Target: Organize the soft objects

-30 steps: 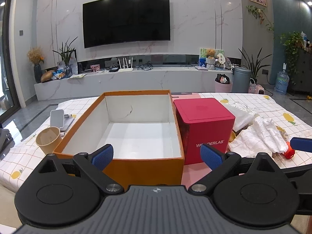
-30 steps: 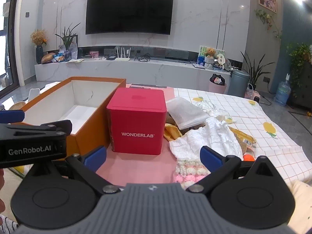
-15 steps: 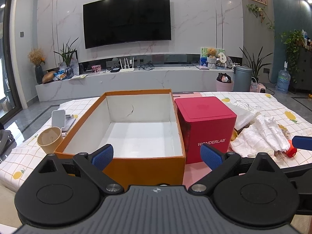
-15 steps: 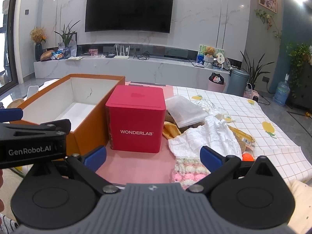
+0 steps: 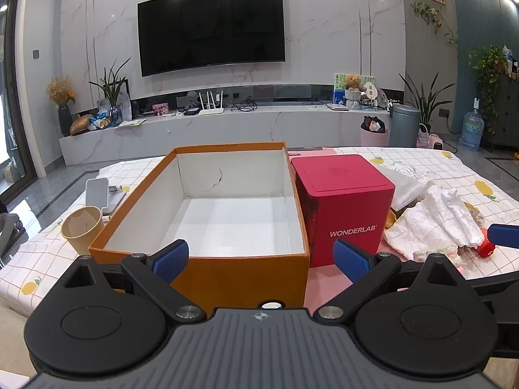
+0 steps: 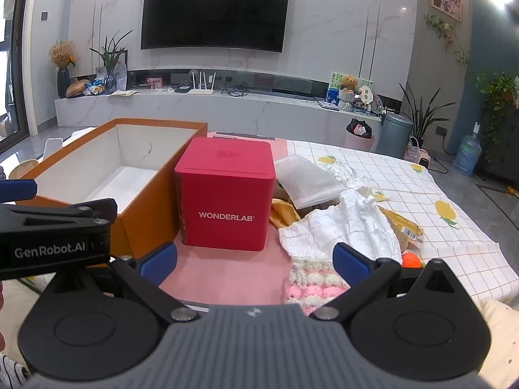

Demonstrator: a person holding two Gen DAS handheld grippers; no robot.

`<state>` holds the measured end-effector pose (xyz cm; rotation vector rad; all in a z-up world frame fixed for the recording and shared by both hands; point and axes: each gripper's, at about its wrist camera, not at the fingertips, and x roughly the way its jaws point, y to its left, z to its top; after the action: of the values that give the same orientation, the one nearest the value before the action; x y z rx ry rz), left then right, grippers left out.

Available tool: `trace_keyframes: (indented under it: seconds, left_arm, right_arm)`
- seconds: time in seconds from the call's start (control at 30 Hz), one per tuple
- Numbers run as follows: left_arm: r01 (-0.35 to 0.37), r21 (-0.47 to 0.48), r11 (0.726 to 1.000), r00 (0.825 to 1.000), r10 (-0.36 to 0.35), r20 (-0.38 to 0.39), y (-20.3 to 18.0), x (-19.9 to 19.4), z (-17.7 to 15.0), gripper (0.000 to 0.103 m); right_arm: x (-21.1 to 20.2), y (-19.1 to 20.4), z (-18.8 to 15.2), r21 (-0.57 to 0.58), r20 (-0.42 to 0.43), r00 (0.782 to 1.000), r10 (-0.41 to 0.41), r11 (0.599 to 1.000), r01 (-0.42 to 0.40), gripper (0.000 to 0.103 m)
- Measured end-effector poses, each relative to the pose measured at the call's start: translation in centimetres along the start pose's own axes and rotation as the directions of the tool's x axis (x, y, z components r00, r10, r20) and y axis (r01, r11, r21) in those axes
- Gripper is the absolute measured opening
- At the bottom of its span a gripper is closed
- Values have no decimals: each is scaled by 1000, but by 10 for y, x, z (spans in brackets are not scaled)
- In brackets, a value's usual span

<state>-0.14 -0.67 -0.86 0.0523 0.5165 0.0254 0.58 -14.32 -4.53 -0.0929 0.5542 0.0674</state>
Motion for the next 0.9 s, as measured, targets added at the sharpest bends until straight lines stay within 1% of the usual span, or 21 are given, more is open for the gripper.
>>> trace_keyframes:
  seconds: [0.57,0.73,0.9]
  left_arm:
    - [-10,3,1000,1000,10,-8,-1,0,-2,103]
    - [-13,4,1000,1000,13,-1,-2,0,-2,103]
    - [-38,15,999,999,38,14,-8,-2,-2,103]
  right_arm:
    - [1,3,-2,-15,-7,1000,-2,1000,1,99]
    - [0,4,-1,-25,-3,1000,-10,1000,10,99]
    - [0,4,-1,-29,0,1000,-15,999,15,99]
